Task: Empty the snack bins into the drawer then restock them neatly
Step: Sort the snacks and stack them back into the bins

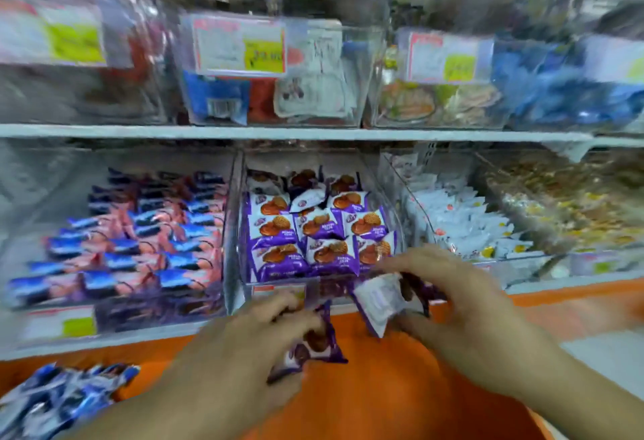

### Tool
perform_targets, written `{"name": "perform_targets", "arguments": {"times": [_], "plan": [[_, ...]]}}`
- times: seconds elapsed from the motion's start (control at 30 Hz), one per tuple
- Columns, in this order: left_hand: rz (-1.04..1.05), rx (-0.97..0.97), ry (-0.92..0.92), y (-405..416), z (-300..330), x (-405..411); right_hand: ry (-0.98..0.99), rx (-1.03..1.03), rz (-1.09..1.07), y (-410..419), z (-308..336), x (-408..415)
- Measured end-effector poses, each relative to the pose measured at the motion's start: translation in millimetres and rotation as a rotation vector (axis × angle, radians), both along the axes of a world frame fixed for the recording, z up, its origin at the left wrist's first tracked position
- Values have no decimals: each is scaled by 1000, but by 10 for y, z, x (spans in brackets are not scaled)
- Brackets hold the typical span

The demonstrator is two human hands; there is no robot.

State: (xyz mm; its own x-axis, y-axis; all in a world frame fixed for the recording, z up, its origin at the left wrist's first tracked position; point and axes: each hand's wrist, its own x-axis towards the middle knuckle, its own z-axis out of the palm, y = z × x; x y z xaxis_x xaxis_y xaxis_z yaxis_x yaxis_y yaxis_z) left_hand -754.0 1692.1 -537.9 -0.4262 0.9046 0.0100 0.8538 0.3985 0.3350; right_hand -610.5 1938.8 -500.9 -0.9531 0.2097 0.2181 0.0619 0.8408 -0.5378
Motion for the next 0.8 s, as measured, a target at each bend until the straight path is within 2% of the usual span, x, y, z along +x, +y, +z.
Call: {"name": "perform_targets", "arguments": {"times": [0.13, 0.2, 0.4, 0.57, 0.67, 0.8], "plan": [[125, 272, 140, -5, 477, -250, 139, 149, -81, -18, 193, -493], [162, 323, 190, 82, 553, -432, 147, 183, -110, -12, 165, -782], [171, 205, 336, 303, 346, -853, -12, 335, -153, -25, -181, -1227], [148, 207, 354, 350, 227, -983, 23, 461, -264, -68, -91, -1269], [141, 255, 308, 371, 214, -1033, 107, 285, -239, -52, -40, -1242], [99, 108, 251, 413, 123, -1033, 72, -283, -274, -125, 85, -1114]]}}
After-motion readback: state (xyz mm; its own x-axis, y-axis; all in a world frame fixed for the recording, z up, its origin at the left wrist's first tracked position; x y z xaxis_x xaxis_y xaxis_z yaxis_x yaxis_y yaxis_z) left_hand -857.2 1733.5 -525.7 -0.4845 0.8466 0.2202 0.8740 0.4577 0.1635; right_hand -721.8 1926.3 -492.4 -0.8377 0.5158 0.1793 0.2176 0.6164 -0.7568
